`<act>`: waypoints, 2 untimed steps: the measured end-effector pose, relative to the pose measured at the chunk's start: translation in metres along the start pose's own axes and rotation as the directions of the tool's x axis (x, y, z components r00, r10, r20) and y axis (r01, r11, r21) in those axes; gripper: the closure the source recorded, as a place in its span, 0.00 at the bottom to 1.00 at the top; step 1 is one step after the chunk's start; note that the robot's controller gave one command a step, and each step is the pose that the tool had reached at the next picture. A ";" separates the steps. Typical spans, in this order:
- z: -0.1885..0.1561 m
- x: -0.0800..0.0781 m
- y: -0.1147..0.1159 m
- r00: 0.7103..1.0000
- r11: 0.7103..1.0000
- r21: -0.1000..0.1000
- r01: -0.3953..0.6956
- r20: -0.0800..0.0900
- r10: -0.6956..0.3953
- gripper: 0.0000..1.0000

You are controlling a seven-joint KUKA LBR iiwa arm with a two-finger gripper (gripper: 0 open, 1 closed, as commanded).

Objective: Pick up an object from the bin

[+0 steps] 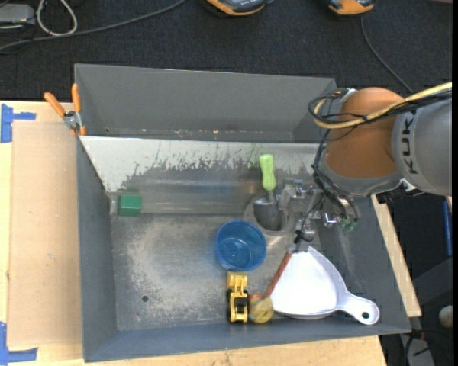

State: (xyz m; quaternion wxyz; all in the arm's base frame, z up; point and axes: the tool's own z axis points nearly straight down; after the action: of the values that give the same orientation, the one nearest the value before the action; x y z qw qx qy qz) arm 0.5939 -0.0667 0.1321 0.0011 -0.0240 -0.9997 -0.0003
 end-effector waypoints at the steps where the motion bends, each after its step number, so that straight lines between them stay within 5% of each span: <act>1: 0.003 -0.006 0.008 1.000 1.000 0.003 0.021 0.000 -0.021 0.00; 2: 0.022 -0.003 0.002 0.995 0.996 0.003 0.094 0.021 -0.094 0.00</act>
Offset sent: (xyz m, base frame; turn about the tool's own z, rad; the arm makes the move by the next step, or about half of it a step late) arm -0.0027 0.0029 -0.0273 -0.0996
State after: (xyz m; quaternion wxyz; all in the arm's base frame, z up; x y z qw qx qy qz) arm 0.5967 -0.0645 0.1100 -0.0093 0.0233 -0.9997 0.0009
